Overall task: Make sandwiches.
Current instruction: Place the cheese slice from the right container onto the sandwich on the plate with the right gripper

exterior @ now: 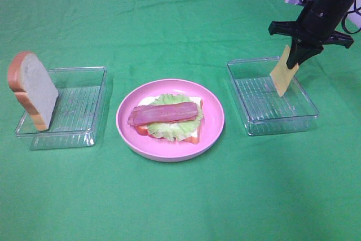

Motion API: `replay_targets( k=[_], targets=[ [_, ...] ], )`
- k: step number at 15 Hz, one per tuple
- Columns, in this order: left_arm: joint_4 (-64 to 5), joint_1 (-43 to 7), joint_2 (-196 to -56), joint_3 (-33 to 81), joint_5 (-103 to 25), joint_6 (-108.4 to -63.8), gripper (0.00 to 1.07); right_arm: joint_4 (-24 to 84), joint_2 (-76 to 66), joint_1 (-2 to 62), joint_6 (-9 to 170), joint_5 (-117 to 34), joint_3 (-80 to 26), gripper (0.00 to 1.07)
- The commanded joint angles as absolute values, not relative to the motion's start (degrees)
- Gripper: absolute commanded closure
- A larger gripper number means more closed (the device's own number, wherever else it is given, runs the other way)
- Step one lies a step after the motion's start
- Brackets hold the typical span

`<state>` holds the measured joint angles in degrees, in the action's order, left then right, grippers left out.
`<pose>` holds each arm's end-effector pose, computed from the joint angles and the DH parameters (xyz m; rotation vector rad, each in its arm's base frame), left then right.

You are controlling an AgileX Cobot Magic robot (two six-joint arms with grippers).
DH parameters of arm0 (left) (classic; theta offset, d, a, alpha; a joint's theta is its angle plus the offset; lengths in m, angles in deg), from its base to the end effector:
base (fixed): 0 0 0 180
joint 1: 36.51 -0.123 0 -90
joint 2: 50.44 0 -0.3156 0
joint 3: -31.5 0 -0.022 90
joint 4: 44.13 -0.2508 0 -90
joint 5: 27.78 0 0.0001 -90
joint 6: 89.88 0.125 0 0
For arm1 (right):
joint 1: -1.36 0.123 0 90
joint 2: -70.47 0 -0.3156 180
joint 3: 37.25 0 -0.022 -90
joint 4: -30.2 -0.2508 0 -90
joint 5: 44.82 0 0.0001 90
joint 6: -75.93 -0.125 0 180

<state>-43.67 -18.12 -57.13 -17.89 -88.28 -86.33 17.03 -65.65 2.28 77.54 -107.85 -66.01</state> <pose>-0.0058 0.0010 0.2620 0.3884 2.0017 -0.1722 0.4946 0.0333 0.1675 0.0639 2.9562 0.3154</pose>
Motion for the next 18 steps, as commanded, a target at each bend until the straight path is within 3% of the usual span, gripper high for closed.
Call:
replay_targets(
  k=[1,6,12,18],
  targets=[
    [-43.38,-17.89,-55.87,-17.94,-87.54,-86.73,0.26,16.11,-62.33,2.10,76.73,-108.19,-66.24,1.07],
    [-43.38,-17.89,-55.87,-17.94,-87.54,-86.73,0.26,9.69,-55.17,6.63,78.40,-111.11,-65.56,1.07],
    [-43.38,-17.89,-55.87,-17.94,-87.54,-86.73,0.26,8.03,-51.90,20.50,76.85,-106.24,-59.08,1.07],
    [-43.33,-17.89,-55.87,-17.94,-87.54,-86.73,0.26,-9.39,-52.01,29.09,81.66,-91.69,-44.93,1.07]
  ],
)
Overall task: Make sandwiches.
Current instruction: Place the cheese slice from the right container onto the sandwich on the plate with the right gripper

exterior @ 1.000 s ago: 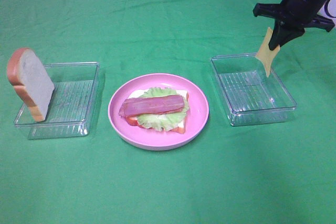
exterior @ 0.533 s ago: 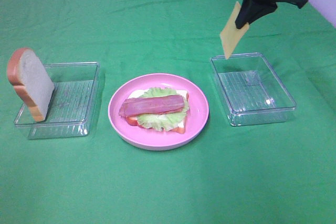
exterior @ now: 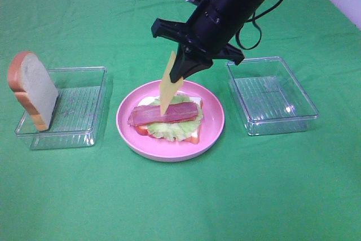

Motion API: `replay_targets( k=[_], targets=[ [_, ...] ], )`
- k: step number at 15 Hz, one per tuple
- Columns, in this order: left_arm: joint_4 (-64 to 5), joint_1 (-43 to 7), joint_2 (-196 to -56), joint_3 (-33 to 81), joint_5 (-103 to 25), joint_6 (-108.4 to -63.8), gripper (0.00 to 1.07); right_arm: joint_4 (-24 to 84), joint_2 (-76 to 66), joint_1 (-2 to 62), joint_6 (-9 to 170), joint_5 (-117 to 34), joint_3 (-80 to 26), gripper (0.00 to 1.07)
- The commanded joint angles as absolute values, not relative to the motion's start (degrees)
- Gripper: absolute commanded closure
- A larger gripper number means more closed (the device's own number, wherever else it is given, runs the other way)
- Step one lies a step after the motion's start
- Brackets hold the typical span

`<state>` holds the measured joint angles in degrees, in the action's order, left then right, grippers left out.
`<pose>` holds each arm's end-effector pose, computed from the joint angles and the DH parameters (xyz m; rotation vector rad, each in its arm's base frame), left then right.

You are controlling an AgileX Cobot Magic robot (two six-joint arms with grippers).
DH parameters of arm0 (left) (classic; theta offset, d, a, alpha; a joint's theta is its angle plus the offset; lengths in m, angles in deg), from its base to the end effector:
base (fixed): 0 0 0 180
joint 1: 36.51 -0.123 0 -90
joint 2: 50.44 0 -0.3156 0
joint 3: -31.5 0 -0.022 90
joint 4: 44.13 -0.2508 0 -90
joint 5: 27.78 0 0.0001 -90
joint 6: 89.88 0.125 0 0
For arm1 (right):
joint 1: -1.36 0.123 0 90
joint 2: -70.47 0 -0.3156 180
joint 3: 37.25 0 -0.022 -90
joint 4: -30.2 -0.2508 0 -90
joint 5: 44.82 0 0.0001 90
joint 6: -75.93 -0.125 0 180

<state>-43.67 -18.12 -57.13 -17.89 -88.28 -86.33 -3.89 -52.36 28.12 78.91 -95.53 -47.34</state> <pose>-0.0058 0.0010 0.2620 0.3884 2.0017 -0.1722 0.3799 0.2523 0.2070 -0.2891 2.8461 0.8187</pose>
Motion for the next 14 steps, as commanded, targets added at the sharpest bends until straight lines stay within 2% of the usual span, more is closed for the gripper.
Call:
replay_targets(
  k=[1,8,14],
  targets=[
    [-43.33,-17.89,-55.87,-17.94,-87.54,-86.73,0.26,-11.68,-52.36,30.12,83.21,-89.63,-43.78,1.07],
    [-43.33,-17.89,-55.87,-17.94,-87.54,-86.73,0.26,-17.30,-57.80,30.75,84.12,-84.41,-43.10,1.07],
    [-43.33,-17.89,-55.87,-17.94,-87.54,-86.73,0.26,-9.22,-58.37,28.63,80.06,-85.44,-43.15,1.07]
  ],
)
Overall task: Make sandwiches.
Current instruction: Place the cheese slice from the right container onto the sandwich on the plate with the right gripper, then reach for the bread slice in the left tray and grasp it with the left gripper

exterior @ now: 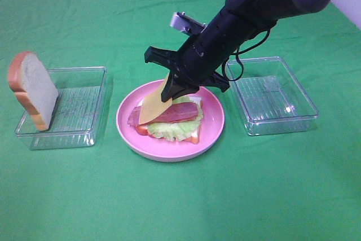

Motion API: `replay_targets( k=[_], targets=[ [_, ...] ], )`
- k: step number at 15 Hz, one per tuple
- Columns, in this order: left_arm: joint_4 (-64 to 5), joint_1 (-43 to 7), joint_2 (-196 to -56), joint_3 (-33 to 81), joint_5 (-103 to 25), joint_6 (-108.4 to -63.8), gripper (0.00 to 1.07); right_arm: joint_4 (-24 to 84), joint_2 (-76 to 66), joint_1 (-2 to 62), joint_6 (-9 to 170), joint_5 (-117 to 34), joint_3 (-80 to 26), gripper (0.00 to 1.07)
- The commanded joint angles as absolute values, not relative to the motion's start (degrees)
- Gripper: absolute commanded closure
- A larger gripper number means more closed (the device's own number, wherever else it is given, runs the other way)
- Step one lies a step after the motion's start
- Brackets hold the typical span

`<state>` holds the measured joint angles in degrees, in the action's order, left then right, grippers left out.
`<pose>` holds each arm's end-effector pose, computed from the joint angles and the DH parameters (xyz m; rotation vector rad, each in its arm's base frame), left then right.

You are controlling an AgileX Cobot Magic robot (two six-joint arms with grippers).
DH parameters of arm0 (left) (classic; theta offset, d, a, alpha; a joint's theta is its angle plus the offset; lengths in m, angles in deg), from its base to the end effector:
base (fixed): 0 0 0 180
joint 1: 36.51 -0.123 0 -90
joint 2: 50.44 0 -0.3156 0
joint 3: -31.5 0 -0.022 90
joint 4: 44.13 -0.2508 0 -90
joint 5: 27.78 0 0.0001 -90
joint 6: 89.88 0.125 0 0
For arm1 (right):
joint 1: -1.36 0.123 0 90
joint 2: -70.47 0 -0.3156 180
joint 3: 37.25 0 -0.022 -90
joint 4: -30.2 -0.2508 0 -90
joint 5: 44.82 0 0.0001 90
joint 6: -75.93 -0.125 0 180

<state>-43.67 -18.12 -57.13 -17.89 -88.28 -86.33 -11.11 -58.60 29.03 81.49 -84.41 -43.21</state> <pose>-0.0058 0.0010 0.2620 0.3884 2.0017 -0.1722 0.3909 0.2644 0.1467 -0.1173 2.8394 0.8493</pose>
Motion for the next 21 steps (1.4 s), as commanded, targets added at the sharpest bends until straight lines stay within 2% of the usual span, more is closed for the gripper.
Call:
replay_targets(
  k=[1,2,3,4,7,10,15,18,21],
  targets=[
    [-43.33,-17.89,-55.87,-17.94,-87.54,-86.73,0.26,-7.15,-58.37,28.63,79.08,-85.67,-43.15,1.07],
    [-43.33,-17.89,-55.87,-17.94,-87.54,-86.73,0.26,-6.18,-58.37,28.63,78.28,-85.84,-43.15,0.99],
    [-43.33,-17.89,-55.87,-17.94,-87.54,-86.73,0.26,-6.07,-58.37,28.63,78.28,-86.13,-43.15,0.84],
    [-43.33,-17.89,-55.87,-17.94,-87.54,-86.73,0.26,-6.07,-58.37,28.63,78.45,-86.53,-43.15,0.65],
    [-43.33,-17.89,-55.87,-17.94,-87.54,-86.73,0.26,-5.09,-57.63,28.63,81.26,-87.91,-43.27,0.20],
    [-43.33,-17.89,-55.87,-17.94,-87.54,-86.73,0.26,-2.23,-53.90,28.63,81.49,-88.77,-43.27,0.20],
    [-43.33,-17.89,-55.87,-17.94,-87.54,-86.73,0.26,12.61,-40.61,28.63,80.40,-99.02,-43.27,0.20],
    [-43.33,-17.89,-55.87,-17.94,-87.54,-86.73,0.26,22.41,-29.44,28.63,77.02,-105.73,-39.08,0.21],
    [-43.33,-17.89,-55.87,-17.94,-87.54,-86.73,0.26,23.16,-20.33,28.63,76.85,-105.95,-31.98,0.21]
  ],
)
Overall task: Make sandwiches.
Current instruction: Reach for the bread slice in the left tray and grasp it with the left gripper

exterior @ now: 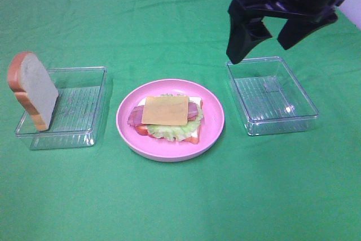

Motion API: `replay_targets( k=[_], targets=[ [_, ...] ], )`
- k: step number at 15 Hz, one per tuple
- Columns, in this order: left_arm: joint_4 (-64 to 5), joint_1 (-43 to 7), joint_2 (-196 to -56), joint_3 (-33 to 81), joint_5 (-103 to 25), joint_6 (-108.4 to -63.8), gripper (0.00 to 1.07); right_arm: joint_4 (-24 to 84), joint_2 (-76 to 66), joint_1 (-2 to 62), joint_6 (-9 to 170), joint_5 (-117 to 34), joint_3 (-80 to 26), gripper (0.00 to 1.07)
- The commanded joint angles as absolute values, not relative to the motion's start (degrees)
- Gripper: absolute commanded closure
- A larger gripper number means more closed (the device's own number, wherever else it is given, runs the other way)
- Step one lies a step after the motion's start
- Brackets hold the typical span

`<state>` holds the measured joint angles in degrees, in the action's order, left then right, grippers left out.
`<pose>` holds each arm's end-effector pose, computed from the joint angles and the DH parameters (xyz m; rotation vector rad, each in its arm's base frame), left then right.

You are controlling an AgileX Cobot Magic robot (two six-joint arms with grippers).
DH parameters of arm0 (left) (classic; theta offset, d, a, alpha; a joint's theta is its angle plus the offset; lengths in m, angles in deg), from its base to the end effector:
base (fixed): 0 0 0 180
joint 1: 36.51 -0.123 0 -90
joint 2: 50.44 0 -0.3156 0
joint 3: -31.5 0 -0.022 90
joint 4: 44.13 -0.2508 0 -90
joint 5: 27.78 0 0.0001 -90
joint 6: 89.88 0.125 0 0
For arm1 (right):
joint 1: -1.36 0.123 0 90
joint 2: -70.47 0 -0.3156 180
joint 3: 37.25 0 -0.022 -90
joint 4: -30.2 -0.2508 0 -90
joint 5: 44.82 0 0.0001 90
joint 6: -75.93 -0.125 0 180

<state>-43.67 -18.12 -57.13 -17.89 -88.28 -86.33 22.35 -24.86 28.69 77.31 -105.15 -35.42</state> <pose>-0.0058 0.0010 0.2620 0.3884 2.0017 -0.1722 0.2853 0.1641 0.3133 -0.6280 2.7009 0.3032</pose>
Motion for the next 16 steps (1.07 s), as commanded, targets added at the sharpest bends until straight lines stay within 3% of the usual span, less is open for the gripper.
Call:
replay_targets(
  k=[1,3,7,13,16],
  targets=[
    [-43.33,-17.89,-55.87,-17.94,-87.54,-86.73,0.26,23.04,-16.15,28.63,76.85,-105.95,-27.86,0.21],
    [-43.33,-17.89,-55.87,-17.94,-87.54,-86.73,0.26,23.04,-3.26,28.63,76.96,-106.30,-15.02,0.21],
    [-43.33,-17.89,-55.87,-17.94,-87.54,-86.73,0.26,23.10,14.16,28.63,79.20,-110.08,-2.47,0.22],
    [-43.73,-17.89,-55.87,-17.94,-87.48,-86.73,0.26,23.73,45.22,28.63,82.69,-111.91,7.38,0.22],
    [-43.73,-17.89,-55.87,-17.94,-87.42,-86.73,0.26,24.99,52.67,28.63,83.61,-111.68,9.73,0.22]
  ],
)
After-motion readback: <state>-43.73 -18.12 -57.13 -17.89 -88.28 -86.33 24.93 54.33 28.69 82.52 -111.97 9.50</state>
